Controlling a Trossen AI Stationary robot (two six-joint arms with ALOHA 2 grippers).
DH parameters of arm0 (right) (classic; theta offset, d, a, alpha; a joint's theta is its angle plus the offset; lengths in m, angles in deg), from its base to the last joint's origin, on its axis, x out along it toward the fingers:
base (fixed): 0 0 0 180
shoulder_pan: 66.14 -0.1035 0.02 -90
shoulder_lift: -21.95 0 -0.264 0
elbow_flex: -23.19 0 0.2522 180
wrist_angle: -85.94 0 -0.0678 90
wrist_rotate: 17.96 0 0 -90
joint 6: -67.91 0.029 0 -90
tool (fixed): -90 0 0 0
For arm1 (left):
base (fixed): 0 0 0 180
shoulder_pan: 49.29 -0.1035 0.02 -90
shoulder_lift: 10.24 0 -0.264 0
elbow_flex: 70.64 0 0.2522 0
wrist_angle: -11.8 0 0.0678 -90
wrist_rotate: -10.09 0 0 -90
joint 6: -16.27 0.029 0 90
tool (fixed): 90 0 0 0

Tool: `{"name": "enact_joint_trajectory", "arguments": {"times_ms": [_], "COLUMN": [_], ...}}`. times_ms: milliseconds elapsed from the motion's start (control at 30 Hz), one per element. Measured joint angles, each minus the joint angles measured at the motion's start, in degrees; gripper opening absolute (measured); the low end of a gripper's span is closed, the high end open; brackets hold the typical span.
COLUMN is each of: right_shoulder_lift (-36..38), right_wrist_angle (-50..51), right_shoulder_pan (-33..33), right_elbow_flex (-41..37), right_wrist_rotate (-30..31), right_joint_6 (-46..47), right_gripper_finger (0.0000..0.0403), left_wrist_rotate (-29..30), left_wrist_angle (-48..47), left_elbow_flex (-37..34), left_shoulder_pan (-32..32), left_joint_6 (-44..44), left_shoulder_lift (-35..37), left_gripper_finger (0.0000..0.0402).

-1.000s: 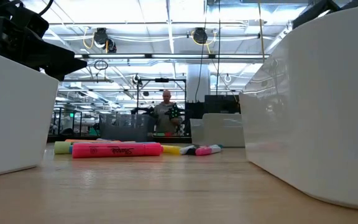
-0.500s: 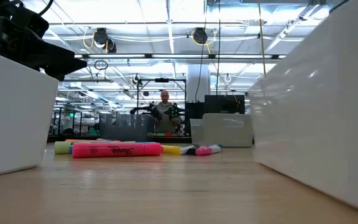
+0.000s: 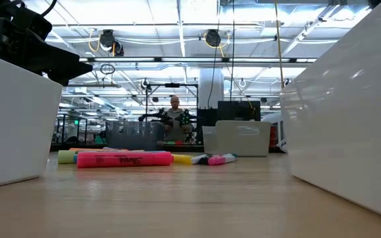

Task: Pick & Place Markers
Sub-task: Move the right white bin to the bottom right of the table, then put the pink highlighter pen into the right white bin

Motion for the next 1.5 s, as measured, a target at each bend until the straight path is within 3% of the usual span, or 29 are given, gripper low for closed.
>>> {"name": "enact_joint_trajectory", "arguments": {"times_ms": [133, 200, 400, 500, 733, 867, 1167, 1500], "right_shoulder_lift": [5.60, 9.00, 17.37, 20.01, 20.59, 15.69, -1.16, -10.28], "right_wrist_angle": [0.08, 0.00, 0.89, 4.08, -1.45, -3.91, -0.59, 0.06], "right_shoulder_pan": [-0.02, 0.14, 4.74, 11.34, 30.55, 39.11, 46.13, 44.51], "right_elbow_flex": [0.00, 0.00, -0.82, -1.54, -2.34, 0.13, 0.48, 0.55], "right_wrist_rotate": [0.78, 5.14, 39.78, 45.27, 43.71, 31.00, 22.63, 14.93], "right_joint_6": [-3.21, -6.93, -16.11, -19.16, -29.50, -30.01, -26.58, -25.69], "right_gripper_finger": [0.0000, 0.0000, 0.0002, 0.0020, 0.0135, 0.0187, 0.0190, 0.0187], "left_wrist_rotate": [0.00, 0.00, 0.00, 0.00, 0.00, 0.00, 0.00, 0.01], "left_wrist_angle": [0.00, 0.00, 0.00, 0.00, 0.00, 0.00, 0.00, 0.00], "left_elbow_flex": [0.00, 0.00, 0.00, 0.00, 0.00, 0.00, 0.00, 0.00], "left_shoulder_pan": [-0.02, -0.02, -0.01, 0.00, 0.00, -0.01, -0.01, -0.02], "left_joint_6": [0.00, 0.00, 0.00, 0.00, 0.00, 0.00, 0.00, 0.00], "left_shoulder_lift": [0.00, 0.00, 0.00, -0.02, -0.02, 0.00, -0.02, -0.01], "left_gripper_finger": [0.0251, 0.0251, 0.0251, 0.0251, 0.0251, 0.0251, 0.0251, 0.0251]}}
